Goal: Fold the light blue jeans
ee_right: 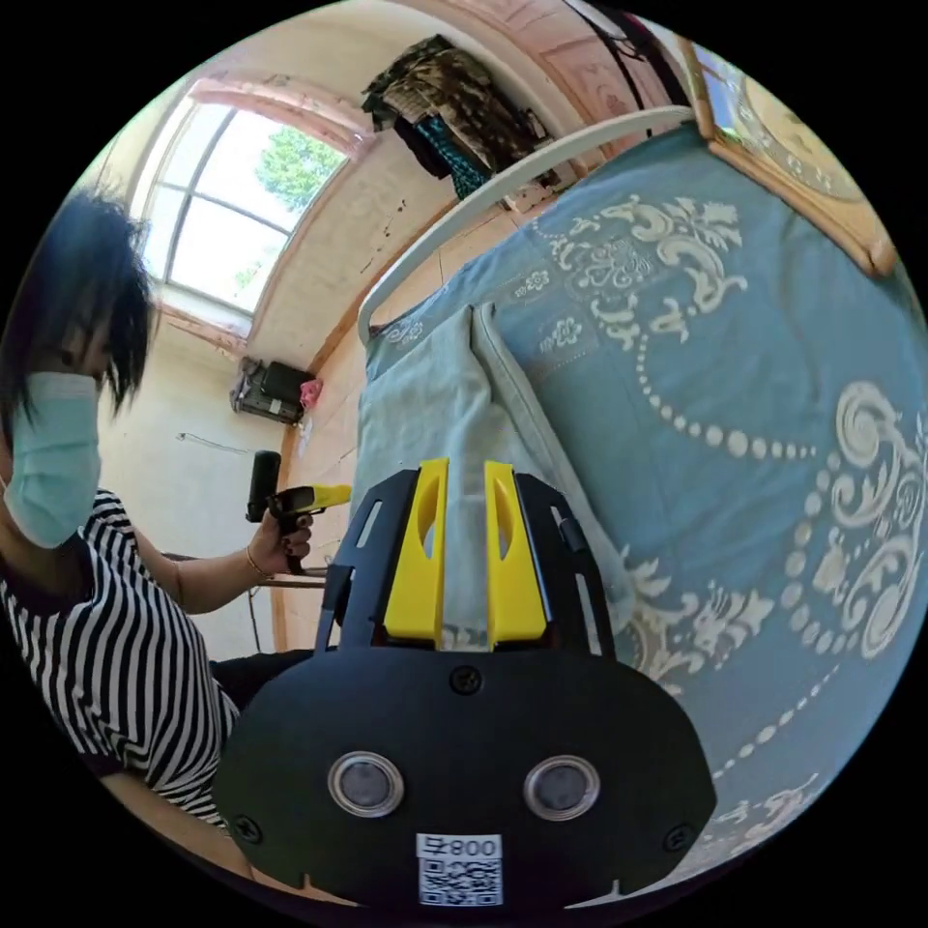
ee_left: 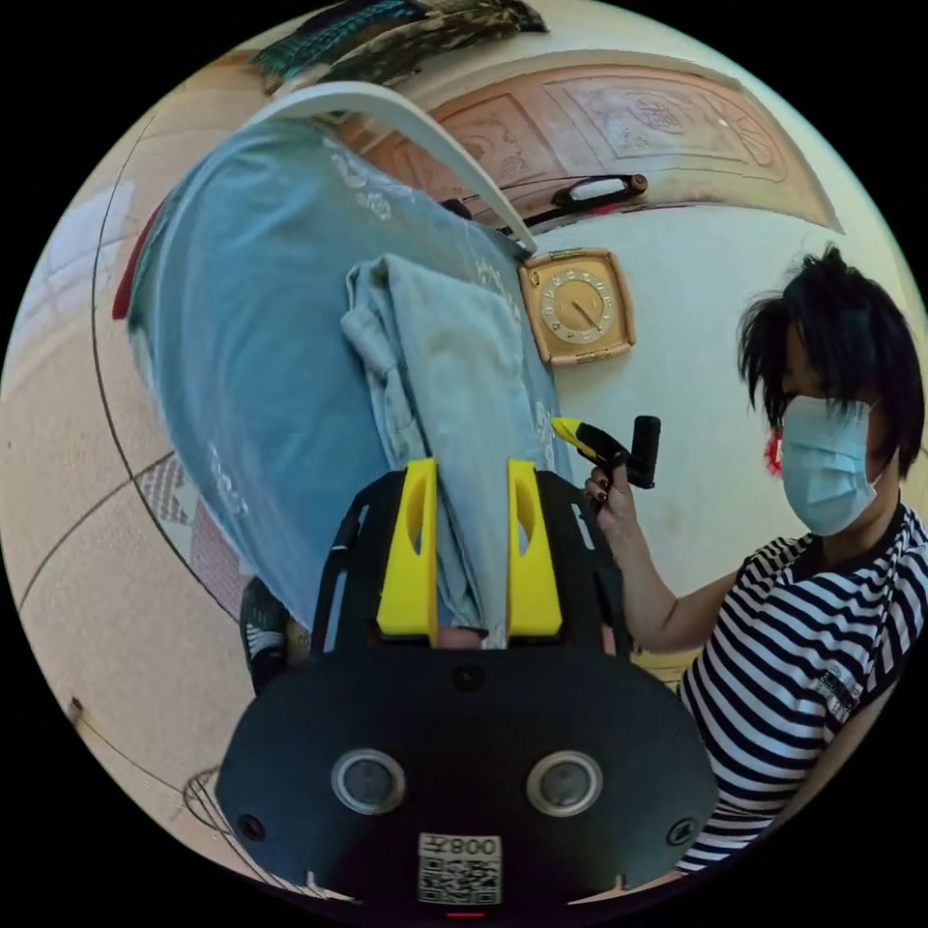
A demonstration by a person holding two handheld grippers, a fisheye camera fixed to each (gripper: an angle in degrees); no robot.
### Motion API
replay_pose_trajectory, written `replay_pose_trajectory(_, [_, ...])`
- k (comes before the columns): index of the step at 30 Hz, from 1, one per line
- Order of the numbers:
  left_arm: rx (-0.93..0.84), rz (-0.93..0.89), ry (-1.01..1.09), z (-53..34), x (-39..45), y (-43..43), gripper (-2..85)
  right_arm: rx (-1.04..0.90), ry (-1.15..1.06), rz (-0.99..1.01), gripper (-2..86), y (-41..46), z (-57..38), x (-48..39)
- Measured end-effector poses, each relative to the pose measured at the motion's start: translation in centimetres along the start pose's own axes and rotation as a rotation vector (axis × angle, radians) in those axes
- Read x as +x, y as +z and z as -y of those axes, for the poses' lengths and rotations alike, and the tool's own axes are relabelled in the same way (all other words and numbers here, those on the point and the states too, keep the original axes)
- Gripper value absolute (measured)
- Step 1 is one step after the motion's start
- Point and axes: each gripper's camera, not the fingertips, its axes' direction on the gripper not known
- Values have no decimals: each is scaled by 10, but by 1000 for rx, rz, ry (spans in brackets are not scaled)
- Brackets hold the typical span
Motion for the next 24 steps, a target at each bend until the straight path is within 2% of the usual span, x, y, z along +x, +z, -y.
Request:
replay_pose_trajectory(5, [-145,-48,-241,-48,-26,3,134,-5,303,203,87,-20,-86,42])
replay_pose_trajectory(8, [-213,-117,-309,-55,-40,17,138,-60,402,309,93,-6,-117,51])
replay_pose_trajectory(16, [-237,-197,-319,-37,-74,40,102,-173,464,506,114,31,-150,65])
replay_pose_trajectory(20, [-196,-267,-396,-36,-98,44,68,-133,494,599,131,38,-161,75])
replay_pose_trajectory(24, [-184,-272,-380,-30,-106,44,57,-73,516,703,136,43,-168,78])
